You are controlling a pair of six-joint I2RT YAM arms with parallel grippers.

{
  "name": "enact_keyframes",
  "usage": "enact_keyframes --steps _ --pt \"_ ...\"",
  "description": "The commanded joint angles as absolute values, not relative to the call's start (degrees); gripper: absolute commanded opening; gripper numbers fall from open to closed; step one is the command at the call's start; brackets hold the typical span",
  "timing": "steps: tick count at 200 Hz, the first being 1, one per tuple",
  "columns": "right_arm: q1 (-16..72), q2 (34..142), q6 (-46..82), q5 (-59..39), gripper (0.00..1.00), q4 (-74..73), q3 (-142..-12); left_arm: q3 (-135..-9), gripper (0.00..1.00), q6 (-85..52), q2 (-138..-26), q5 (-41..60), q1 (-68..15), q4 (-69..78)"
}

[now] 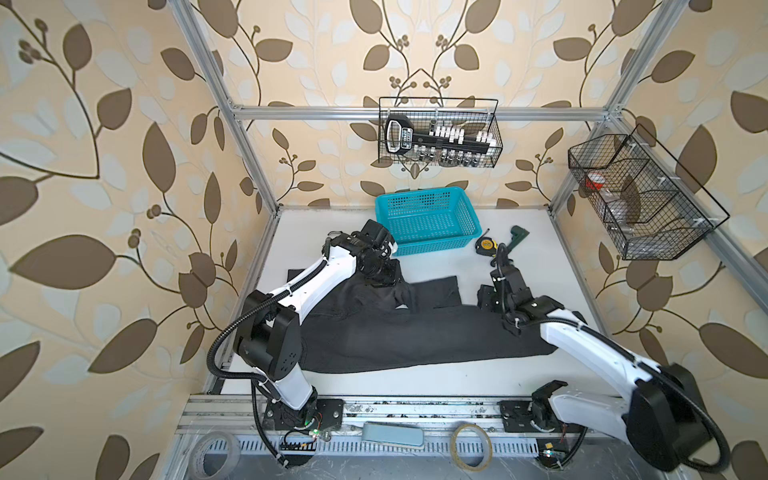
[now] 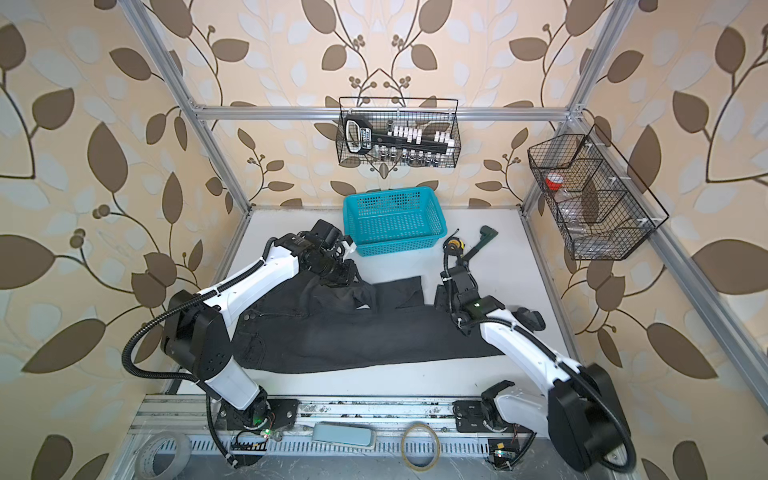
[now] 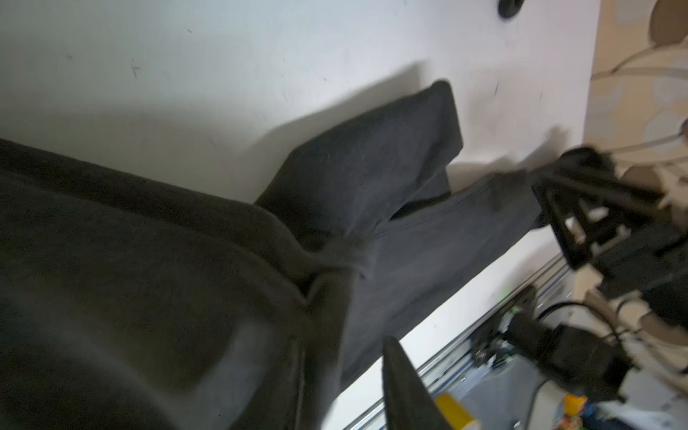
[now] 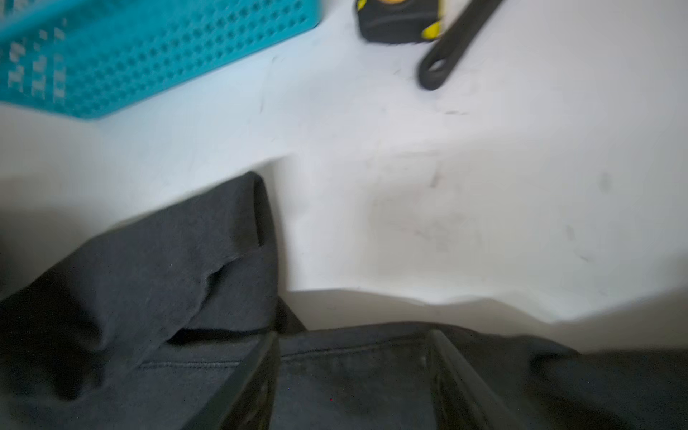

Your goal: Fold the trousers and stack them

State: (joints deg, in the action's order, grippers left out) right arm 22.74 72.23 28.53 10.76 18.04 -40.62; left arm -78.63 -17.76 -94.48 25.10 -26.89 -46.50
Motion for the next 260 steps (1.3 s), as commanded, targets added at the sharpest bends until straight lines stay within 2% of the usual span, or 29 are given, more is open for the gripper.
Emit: enact_keyframes --steps 1,17,36,71,85,120,157,192,260 --pt "20.41 80.19 18.08 -2.59 0.64 11.47 -44.71 -81.07 0.58 -10.74 -91.68 29.22 -25.91 -52.70" --pt "18.72 85.16 15.60 -7.40 0.65 9.81 -46.15 -81.53 0.66 -9.96 -89.75 30.29 -23.96 -52.55" --pt "18.85 90.72 11.51 -7.79 0.64 11.76 -49.83 -83.32 0.68 -9.79 -89.25 29.16 -20.46 -52.82" --pt "19.44 99.31 7.66 -9.89 0.63 12.80 -55.45 -85.74 0.70 -11.54 -91.36 17.83 -14.65 -53.30" --pt "19.72 101.97 7.28 -12.65 0.59 12.66 -56.80 -85.72 0.70 -13.20 -91.83 13.68 -11.61 -53.01" --pt "22.44 102.70 9.69 -11.43 0.41 9.86 -56.04 -82.33 0.70 -16.71 -93.59 7.74 -6.33 -51.03" --pt "23.47 102.14 10.16 -12.27 0.00 9.44 -56.89 -81.33 0.70 -19.47 -99.52 9.14 -5.80 -45.79" --pt "23.49 94.11 5.92 -5.69 0.00 14.26 -59.65 -80.63 0.69 -21.42 -104.50 8.67 -5.89 -41.74" --pt "23.82 76.98 -12.61 15.32 0.00 28.42 -63.43 -74.45 0.66 -20.60 -109.78 5.31 -5.89 -38.43"
